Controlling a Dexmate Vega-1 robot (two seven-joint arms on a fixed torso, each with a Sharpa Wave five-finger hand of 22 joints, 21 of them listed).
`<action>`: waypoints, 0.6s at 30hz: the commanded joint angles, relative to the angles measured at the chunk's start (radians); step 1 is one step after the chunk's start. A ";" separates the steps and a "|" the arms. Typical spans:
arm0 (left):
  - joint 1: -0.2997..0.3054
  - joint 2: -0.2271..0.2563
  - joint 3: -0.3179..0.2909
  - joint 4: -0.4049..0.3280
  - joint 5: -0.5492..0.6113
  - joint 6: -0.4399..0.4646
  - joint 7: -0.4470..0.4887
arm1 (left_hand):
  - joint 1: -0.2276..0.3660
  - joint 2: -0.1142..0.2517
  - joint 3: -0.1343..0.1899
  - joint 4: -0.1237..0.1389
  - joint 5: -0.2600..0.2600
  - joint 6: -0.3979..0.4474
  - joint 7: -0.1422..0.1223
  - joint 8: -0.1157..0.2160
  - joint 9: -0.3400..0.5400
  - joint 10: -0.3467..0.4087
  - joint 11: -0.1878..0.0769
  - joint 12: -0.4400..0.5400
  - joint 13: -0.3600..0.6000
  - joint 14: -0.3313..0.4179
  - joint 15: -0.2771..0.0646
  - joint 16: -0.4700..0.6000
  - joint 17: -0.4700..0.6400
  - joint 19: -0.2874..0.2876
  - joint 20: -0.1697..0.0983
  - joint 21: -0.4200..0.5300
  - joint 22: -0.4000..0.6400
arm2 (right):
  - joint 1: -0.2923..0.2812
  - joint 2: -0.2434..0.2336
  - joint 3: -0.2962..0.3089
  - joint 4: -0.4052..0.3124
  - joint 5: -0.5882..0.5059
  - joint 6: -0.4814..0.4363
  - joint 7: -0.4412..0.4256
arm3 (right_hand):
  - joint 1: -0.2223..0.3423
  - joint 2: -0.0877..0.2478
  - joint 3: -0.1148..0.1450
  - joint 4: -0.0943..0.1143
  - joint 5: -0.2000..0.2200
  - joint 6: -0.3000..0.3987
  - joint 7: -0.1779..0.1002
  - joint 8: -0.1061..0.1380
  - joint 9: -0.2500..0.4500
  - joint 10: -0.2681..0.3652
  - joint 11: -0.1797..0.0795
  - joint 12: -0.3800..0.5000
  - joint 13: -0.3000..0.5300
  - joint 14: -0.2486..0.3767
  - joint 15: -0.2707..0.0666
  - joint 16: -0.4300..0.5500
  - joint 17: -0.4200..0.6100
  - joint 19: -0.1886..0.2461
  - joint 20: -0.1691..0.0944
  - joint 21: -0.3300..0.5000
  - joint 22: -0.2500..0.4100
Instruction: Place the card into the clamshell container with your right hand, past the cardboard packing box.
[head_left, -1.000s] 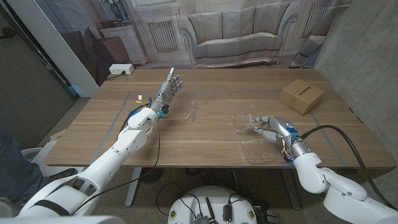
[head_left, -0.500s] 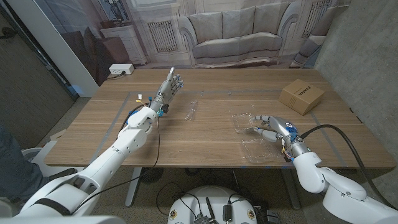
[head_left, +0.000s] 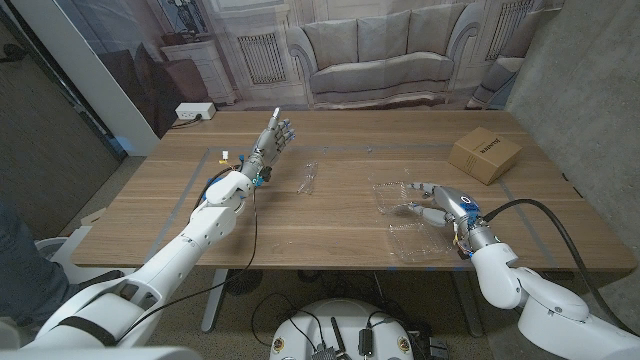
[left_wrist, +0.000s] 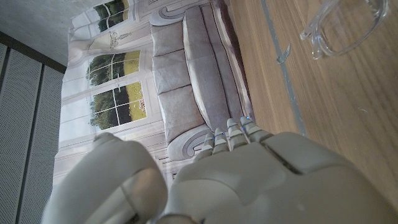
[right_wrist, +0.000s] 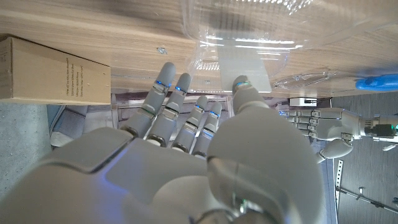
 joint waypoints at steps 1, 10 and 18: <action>-0.003 -0.005 -0.001 0.015 -0.003 -0.003 -0.006 | 0.005 0.006 -0.009 0.002 -0.004 0.003 0.002 -0.004 0.004 0.001 0.002 -0.002 0.002 -0.006 0.006 0.001 0.003 0.005 -0.005 -0.006 0.005 | 0.027 -0.013 -0.026 -0.020 0.005 -0.068 0.046 | -0.010 -0.005 -0.009 0.004 0.008 -0.018 0.006 -0.005 -0.002 -0.015 0.003 -0.005 0.002 -0.017 -0.123 -0.004 0.003 -0.011 -0.157 -0.008 0.001; -0.008 -0.009 -0.002 0.027 -0.004 -0.009 -0.012 | 0.005 0.007 -0.010 0.002 -0.004 0.004 0.001 -0.004 0.004 0.002 0.000 -0.001 0.002 -0.006 0.005 0.001 0.003 0.005 -0.005 -0.007 0.005 | 0.037 -0.021 -0.037 -0.030 0.012 -0.096 0.048 | 0.006 -0.003 -0.007 -0.004 0.019 -0.042 0.011 -0.006 -0.005 -0.031 0.005 -0.007 0.002 -0.033 -0.120 -0.004 0.002 -0.019 -0.156 -0.015 0.001; -0.019 -0.015 -0.001 0.047 -0.006 -0.012 -0.023 | 0.006 0.008 -0.011 0.002 -0.004 0.003 0.001 -0.004 0.004 0.001 0.002 -0.002 0.002 -0.006 0.005 0.001 0.003 0.005 -0.005 -0.007 0.005 | 0.032 -0.026 -0.035 -0.039 0.012 -0.113 0.028 | 0.074 0.035 0.027 -0.030 0.024 -0.045 0.006 0.003 -0.009 -0.034 -0.001 -0.004 0.001 -0.039 -0.127 0.001 0.004 -0.023 -0.161 -0.018 0.003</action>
